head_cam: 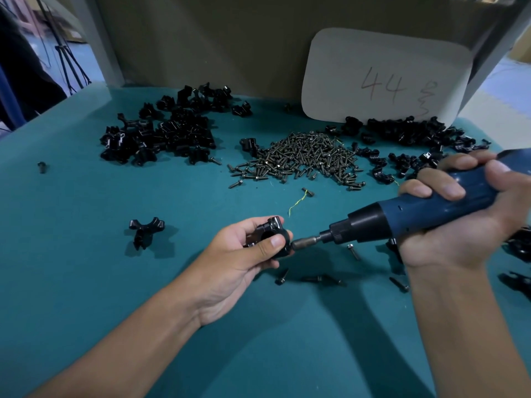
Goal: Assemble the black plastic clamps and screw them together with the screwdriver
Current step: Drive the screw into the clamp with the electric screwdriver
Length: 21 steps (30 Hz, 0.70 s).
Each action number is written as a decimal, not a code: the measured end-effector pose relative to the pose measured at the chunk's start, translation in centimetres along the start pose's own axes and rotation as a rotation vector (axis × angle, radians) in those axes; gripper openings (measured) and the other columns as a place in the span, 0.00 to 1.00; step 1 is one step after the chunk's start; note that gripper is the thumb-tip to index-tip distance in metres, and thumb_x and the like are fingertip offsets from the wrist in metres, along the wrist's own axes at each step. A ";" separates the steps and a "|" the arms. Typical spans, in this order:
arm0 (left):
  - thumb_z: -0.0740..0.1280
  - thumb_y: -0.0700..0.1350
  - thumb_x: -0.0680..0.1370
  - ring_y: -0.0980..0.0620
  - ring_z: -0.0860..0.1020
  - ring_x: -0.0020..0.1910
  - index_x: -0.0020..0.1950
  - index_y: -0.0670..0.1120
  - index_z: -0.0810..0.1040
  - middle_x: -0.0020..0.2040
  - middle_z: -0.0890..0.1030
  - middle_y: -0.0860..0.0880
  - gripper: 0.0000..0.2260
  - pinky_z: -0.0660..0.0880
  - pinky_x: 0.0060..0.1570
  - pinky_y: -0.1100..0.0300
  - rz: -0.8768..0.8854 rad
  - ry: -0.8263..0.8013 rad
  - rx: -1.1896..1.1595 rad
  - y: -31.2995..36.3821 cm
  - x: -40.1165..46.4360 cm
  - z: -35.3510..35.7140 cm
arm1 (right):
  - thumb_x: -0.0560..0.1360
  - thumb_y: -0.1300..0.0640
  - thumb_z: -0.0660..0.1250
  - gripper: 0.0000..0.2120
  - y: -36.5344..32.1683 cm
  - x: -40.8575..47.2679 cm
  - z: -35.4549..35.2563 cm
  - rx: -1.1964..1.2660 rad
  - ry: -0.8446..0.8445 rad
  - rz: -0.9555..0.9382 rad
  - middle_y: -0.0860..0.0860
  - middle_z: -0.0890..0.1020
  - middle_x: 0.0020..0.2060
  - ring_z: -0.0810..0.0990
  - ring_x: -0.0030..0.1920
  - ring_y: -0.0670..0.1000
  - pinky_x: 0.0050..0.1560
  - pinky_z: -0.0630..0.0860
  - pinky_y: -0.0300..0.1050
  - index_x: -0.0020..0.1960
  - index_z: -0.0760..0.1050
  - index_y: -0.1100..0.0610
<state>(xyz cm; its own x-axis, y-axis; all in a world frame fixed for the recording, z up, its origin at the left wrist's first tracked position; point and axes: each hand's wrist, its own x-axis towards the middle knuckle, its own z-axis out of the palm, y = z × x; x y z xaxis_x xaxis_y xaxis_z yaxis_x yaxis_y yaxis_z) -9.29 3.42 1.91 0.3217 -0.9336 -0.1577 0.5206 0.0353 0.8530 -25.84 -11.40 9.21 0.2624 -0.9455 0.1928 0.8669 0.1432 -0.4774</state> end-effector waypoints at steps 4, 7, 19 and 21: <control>0.72 0.45 0.69 0.55 0.83 0.49 0.61 0.41 0.77 0.49 0.85 0.48 0.22 0.79 0.45 0.65 0.045 0.037 -0.025 -0.4 0.2 0.3 | 0.80 0.54 0.52 0.13 0.2 0.0 -0.1 -0.010 -0.013 -0.022 0.44 0.74 0.36 0.69 0.27 0.41 0.31 0.69 0.38 0.41 0.72 0.49; 0.72 0.48 0.68 0.58 0.82 0.50 0.61 0.43 0.77 0.49 0.86 0.50 0.23 0.75 0.50 0.63 0.068 0.070 0.019 -0.5 0.4 0.4 | 0.80 0.54 0.53 0.13 0.5 -0.2 -0.2 0.002 -0.002 -0.035 0.44 0.74 0.35 0.70 0.27 0.42 0.31 0.69 0.38 0.41 0.73 0.49; 0.72 0.50 0.68 0.60 0.80 0.48 0.61 0.44 0.78 0.49 0.86 0.50 0.23 0.67 0.42 0.62 0.091 0.105 0.029 -0.4 0.2 0.4 | 0.80 0.54 0.54 0.13 0.7 -0.1 -0.2 0.004 0.023 -0.051 0.44 0.74 0.35 0.70 0.27 0.42 0.31 0.69 0.39 0.40 0.73 0.50; 0.72 0.50 0.69 0.60 0.79 0.48 0.61 0.44 0.78 0.49 0.86 0.50 0.22 0.67 0.42 0.63 0.095 0.105 0.031 -0.5 0.2 0.4 | 0.80 0.54 0.53 0.13 0.6 -0.1 -0.2 -0.003 0.028 -0.052 0.44 0.74 0.35 0.70 0.27 0.42 0.31 0.69 0.39 0.41 0.72 0.49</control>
<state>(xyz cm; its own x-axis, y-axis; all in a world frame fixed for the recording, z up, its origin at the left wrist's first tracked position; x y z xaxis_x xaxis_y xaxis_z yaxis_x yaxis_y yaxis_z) -9.78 3.04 1.69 0.4501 -0.8841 -0.1258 0.4597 0.1086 0.8814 -25.39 -11.23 8.73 0.2046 -0.9595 0.1937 0.8780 0.0924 -0.4697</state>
